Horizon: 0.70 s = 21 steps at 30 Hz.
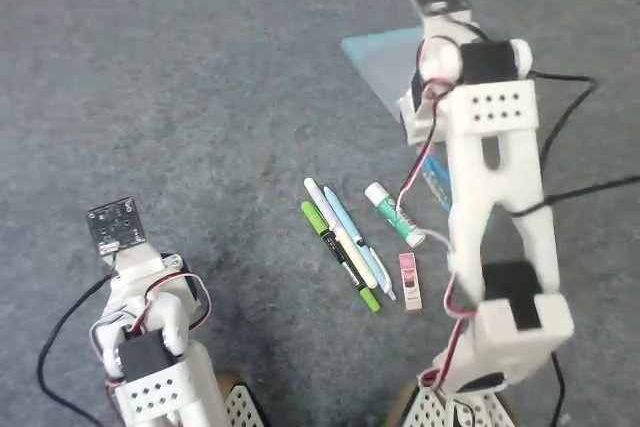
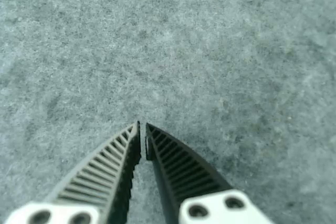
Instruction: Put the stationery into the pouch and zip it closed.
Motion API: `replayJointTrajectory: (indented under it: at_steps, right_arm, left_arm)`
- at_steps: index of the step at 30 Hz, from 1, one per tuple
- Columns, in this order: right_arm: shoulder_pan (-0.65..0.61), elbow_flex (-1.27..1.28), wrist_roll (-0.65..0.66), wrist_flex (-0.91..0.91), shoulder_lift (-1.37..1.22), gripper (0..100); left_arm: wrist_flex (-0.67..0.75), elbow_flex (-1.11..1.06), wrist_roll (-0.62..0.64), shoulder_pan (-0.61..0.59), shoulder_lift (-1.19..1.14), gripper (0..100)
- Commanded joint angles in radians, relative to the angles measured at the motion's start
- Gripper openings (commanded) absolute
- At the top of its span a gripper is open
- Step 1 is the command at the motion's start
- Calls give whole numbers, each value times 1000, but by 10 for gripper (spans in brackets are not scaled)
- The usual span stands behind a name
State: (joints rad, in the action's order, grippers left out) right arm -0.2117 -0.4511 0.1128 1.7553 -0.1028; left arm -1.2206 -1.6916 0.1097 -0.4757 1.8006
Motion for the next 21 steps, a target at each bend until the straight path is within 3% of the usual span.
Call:
replayJointTrajectory:
  at_steps: [1,9,13,17,21]
  right_arm:
    - [-70,44,28,-12,220,6]
    - [-263,557,41,-295,700,6]
    - [-329,872,163,-463,860,6]
    - [-341,1086,178,-573,958,6]
    - [-338,1221,184,-627,1017,6]
  left_arm:
    - [-8,5,-2,-6,17,12]
    - [-8,5,-2,-6,17,12]
    - [-8,5,-2,-6,17,12]
    - [-8,5,-3,-3,15,12]
    - [-8,5,-2,75,15,12]
